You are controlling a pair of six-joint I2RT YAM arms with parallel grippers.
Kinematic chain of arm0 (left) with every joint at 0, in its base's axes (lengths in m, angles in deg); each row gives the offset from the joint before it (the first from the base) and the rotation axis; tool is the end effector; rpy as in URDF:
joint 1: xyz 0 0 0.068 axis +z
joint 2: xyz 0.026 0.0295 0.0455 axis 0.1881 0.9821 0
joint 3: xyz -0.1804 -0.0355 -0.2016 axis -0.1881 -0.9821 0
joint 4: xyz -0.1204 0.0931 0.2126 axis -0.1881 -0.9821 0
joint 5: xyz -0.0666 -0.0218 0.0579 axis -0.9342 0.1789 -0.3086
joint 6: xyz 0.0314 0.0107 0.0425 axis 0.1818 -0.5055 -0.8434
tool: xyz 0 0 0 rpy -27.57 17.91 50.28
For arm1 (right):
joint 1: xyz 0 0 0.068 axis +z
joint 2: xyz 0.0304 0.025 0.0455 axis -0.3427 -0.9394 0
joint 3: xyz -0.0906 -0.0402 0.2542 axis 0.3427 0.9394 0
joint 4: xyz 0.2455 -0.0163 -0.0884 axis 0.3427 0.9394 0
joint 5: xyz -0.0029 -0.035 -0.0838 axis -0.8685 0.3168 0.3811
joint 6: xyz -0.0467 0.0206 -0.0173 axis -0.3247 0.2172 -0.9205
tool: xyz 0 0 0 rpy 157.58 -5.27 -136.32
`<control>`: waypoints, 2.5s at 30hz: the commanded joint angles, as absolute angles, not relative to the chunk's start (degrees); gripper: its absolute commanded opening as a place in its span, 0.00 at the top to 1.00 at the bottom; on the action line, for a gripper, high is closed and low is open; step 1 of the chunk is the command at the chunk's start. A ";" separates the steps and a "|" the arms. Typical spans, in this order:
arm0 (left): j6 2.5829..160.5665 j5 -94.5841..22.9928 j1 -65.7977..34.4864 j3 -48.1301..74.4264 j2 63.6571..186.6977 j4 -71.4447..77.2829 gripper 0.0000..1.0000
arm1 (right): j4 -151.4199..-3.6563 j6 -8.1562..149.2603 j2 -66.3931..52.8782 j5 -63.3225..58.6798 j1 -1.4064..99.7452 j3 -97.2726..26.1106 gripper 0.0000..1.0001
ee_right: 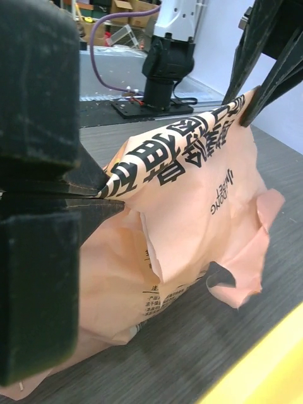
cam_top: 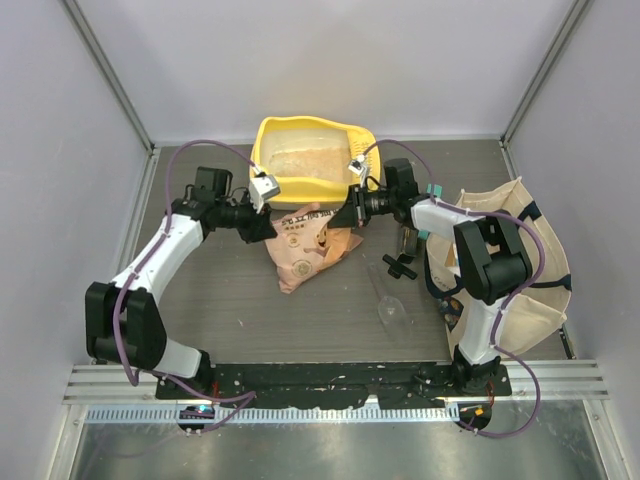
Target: Fill the litter box with clean litter
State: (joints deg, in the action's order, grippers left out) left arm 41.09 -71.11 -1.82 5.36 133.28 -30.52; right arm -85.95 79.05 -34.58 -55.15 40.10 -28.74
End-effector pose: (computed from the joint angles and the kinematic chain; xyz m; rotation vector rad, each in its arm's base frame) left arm 0.2919 -0.0908 0.2753 1.1017 1.9911 -0.7771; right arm 0.3734 0.1693 0.2025 -0.7413 2.0175 1.4790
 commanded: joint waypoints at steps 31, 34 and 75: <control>31.67 -79.11 -14.29 28.34 153.92 -44.96 0.78 | -47.82 38.51 -28.33 -52.15 40.36 -46.43 0.96; 32.29 -79.92 -14.38 26.51 153.05 -43.93 0.90 | -47.28 44.82 -30.09 -58.73 34.14 -50.11 0.52; 33.87 -85.19 -5.15 19.99 146.19 -49.38 0.83 | -63.46 23.66 -26.66 -49.97 51.07 -34.13 0.36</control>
